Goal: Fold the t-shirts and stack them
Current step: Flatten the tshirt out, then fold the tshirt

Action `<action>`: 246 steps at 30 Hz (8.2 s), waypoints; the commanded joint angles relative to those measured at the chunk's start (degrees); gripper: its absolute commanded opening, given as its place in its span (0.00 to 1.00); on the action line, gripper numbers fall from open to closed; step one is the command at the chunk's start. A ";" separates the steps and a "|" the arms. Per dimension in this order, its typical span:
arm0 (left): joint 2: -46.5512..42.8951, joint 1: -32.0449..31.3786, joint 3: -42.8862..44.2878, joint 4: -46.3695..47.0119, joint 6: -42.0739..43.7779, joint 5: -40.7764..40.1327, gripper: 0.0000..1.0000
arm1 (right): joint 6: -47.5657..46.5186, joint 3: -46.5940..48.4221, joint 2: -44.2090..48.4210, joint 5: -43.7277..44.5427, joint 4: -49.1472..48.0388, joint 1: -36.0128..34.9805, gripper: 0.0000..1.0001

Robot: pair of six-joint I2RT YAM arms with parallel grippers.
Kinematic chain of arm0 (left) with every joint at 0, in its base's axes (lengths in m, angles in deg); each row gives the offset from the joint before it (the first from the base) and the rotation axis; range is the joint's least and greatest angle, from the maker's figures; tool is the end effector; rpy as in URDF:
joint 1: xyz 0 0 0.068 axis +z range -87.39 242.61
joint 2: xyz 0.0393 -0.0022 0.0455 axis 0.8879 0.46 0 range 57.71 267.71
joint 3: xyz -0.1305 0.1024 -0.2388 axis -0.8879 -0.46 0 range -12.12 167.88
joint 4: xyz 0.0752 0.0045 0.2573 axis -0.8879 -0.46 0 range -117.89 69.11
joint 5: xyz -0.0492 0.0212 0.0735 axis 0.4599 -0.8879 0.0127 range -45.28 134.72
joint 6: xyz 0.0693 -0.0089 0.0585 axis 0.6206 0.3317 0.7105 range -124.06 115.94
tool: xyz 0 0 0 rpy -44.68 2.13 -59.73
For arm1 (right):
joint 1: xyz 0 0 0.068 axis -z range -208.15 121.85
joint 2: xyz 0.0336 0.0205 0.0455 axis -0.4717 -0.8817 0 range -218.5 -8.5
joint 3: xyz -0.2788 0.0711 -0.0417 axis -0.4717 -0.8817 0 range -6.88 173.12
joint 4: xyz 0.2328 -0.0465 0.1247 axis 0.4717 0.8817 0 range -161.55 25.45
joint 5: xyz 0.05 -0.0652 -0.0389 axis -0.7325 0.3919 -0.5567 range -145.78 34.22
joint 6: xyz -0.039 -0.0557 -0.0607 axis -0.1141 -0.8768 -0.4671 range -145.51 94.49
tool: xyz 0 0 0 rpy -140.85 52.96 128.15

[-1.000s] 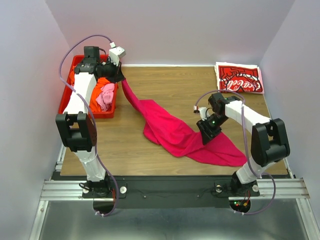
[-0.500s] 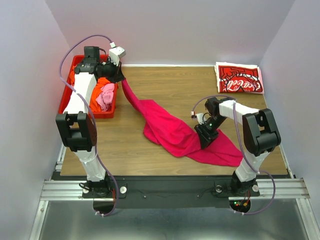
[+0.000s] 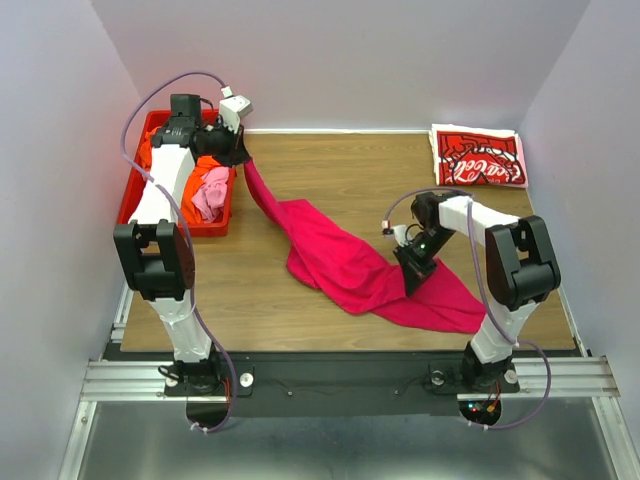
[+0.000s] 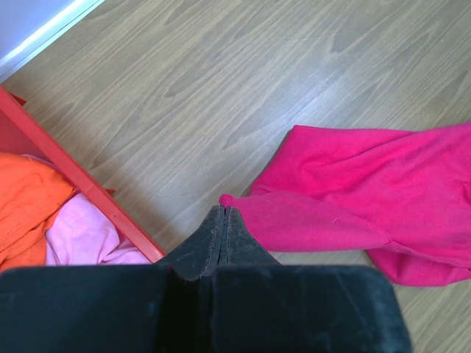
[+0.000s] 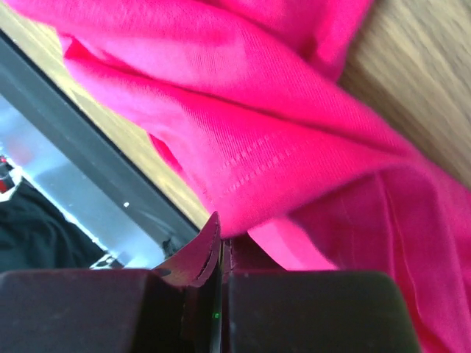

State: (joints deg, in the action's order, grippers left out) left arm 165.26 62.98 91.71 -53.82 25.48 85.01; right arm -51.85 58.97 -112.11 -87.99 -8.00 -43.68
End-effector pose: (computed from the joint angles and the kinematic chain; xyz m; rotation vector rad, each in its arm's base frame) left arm 0.4704 -0.0497 0.3450 0.8779 1.8801 -0.4587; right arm 0.2721 0.1208 0.1408 0.9522 -2.7189 -0.8544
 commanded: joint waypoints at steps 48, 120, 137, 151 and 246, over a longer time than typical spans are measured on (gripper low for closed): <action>-62.03 3.86 2.86 27.13 -15.92 -27.37 0.00 | 9.13 70.03 42.09 33.96 -21.09 33.72 0.00; -33.19 -15.48 -41.34 16.94 -1.94 -28.34 0.00 | 1.92 25.64 -3.96 10.76 -25.15 36.09 0.01; -35.75 -20.66 -51.27 8.50 4.47 -27.11 0.00 | -8.63 22.14 -7.30 11.90 -12.31 36.36 0.06; -26.52 -16.18 -37.84 5.59 5.98 -19.99 0.48 | -10.30 30.83 -8.26 12.62 -8.70 36.71 0.54; 18.49 -18.99 -0.30 3.05 -2.12 -7.69 0.36 | 3.41 28.73 -6.42 4.78 -16.09 31.44 0.49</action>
State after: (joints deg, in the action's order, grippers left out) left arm 185.91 44.46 90.16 -49.65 22.90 74.50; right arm -47.68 87.38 -120.68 -82.59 -24.28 -12.49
